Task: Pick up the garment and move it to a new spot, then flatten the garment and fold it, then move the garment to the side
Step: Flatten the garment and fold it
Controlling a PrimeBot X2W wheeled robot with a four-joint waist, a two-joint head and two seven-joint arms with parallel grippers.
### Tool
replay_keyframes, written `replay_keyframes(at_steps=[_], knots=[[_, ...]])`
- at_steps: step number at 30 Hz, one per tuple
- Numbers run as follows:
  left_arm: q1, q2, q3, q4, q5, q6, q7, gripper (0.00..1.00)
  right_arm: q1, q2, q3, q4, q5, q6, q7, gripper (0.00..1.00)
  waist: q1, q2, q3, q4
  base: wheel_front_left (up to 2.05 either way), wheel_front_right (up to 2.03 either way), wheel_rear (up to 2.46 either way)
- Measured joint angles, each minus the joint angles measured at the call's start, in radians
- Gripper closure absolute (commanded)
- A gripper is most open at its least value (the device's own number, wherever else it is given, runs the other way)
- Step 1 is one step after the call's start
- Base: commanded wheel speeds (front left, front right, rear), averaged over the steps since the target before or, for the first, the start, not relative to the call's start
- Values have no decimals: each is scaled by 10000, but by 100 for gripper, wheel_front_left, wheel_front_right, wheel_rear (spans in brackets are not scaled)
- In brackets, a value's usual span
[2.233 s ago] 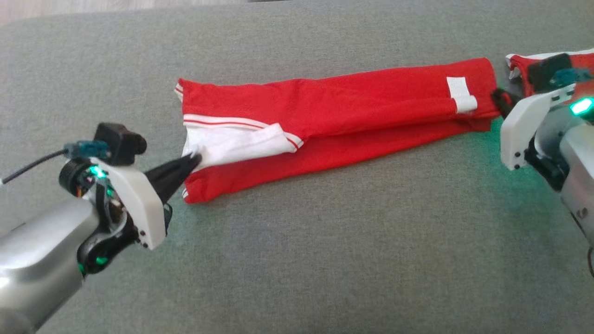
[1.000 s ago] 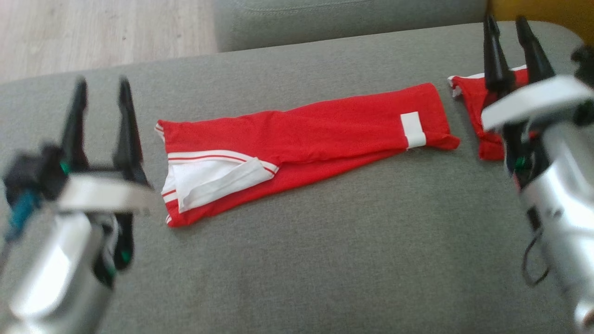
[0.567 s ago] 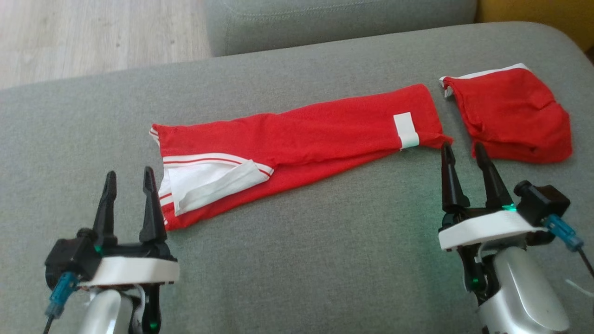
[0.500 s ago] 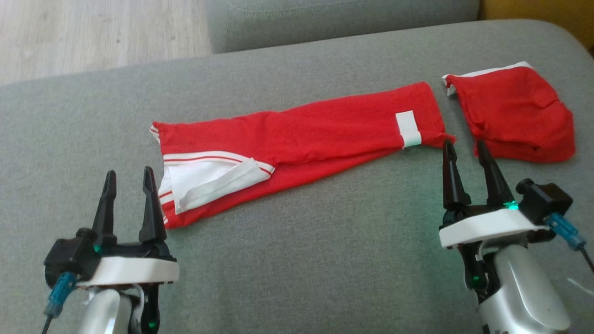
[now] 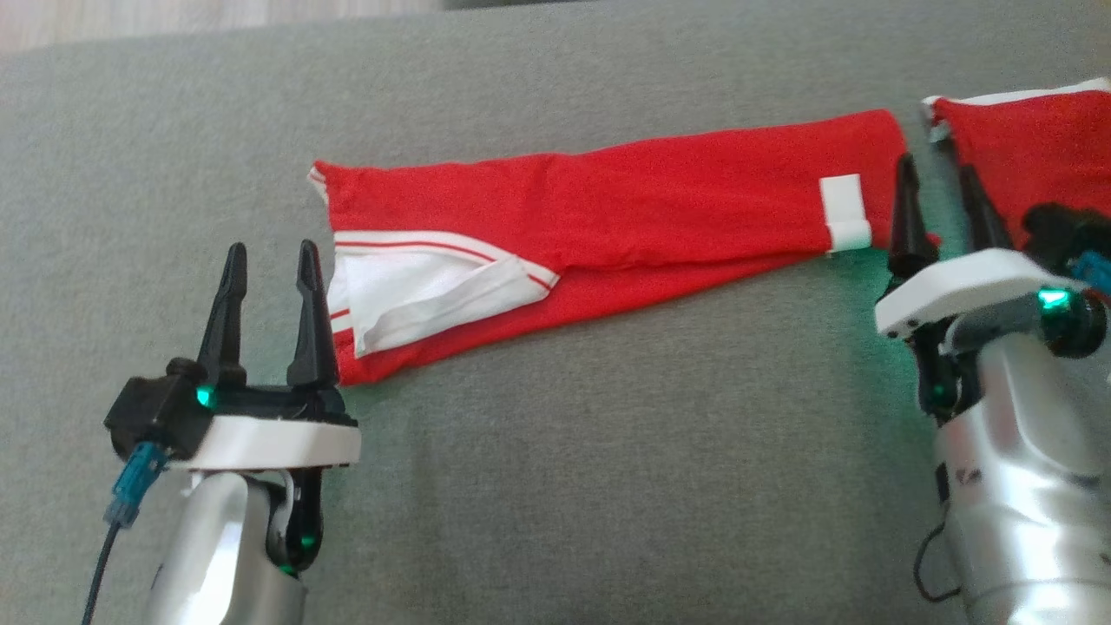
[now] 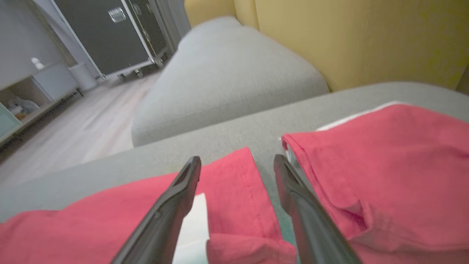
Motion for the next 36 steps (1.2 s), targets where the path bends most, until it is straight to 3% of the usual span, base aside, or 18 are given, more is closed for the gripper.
replay_keyframes(at_steps=[6, 15, 16, 17, 25, 32, 36], knots=[[-263, -107, -67, 184, 65, -82, -2, 0, -972, -19, -1465, 1889, -1290, 0, 671, 0, -1, 0, 438, 435, 0, 0, 0], [-664, -245, -261, 205, 61, -90, -2, 0, -2078, -82, -2464, 3434, -2316, 0, 907, 0, -2, 0, 857, 794, 0, 0, 0], [-664, -247, -265, 207, 61, -90, -2, 0, -2173, -102, -2452, 3570, -2334, 0, 907, 18, -2, 0, 865, 795, 0, 0, 0], [-664, -245, -263, 213, 59, -90, 0, 0, -2249, -115, -2428, 3689, -2341, 0, 901, 100, -2, 0, 863, 786, 0, 0, 0], [-663, -236, -188, 249, 59, -92, -2, 0, -2284, -167, -1971, 4075, -2502, 0, 119, 100, -2, 0, 608, 448, 0, 0, 0], [-645, -232, -115, 196, 59, -163, -2, 0, -2116, -1028, -1526, 3505, -2383, 0, -591, 100, -3, 0, 247, 8, 0, 0, 0], [-616, -236, -113, 167, 59, -163, -2, 0, -1824, -1074, -1141, 3083, -1808, 0, -775, 100, -2, 0, 27, -133, 0, 0, 0]])
